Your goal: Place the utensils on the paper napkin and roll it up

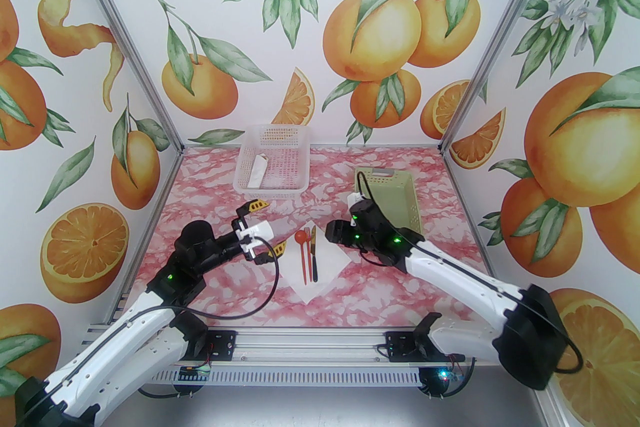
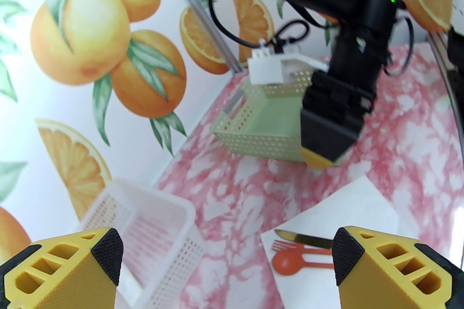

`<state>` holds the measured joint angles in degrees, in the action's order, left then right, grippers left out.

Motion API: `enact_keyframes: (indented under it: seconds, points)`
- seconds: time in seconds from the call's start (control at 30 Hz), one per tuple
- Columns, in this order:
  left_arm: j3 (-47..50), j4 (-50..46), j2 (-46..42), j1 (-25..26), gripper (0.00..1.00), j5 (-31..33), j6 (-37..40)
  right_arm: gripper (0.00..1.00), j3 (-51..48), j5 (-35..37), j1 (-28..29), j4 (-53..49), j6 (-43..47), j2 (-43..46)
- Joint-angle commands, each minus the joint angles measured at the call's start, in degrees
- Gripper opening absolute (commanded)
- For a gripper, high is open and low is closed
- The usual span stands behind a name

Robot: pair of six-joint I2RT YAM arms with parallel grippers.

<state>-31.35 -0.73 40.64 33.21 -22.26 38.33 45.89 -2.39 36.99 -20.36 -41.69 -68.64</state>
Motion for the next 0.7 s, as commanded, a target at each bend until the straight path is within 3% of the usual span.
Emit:
enact_keyframes:
  seconds: [0.0, 0.27, 0.4, 0.47, 0.67]
  points:
    - [-3.30, -9.84, -1.33, 3.06, 1.00, 1.47, 9.18, 0.74, -2.75, 0.75, -2.20, 3.23, 1.79, 3.98]
    - [-5.55, -18.61, -2.94, 11.72, 1.00, 7.94, 9.84, 0.91, -9.77, -5.23, -6.78, 11.98, -1.54, 9.67]
    - [-5.72, -19.58, -2.84, 12.93, 1.00, 8.91, 9.77, 0.94, -10.58, -5.26, -7.63, 12.27, -1.43, 11.02]
    - [-5.20, -21.99, -2.76, 20.99, 1.00, 17.16, 9.08, 1.00, -11.76, -4.73, -9.42, 11.49, -0.77, 14.05]
    - [-3.57, -22.30, -1.34, 28.01, 1.00, 23.88, 7.35, 1.00, -14.43, -2.89, -11.11, 11.48, -1.35, 19.28]
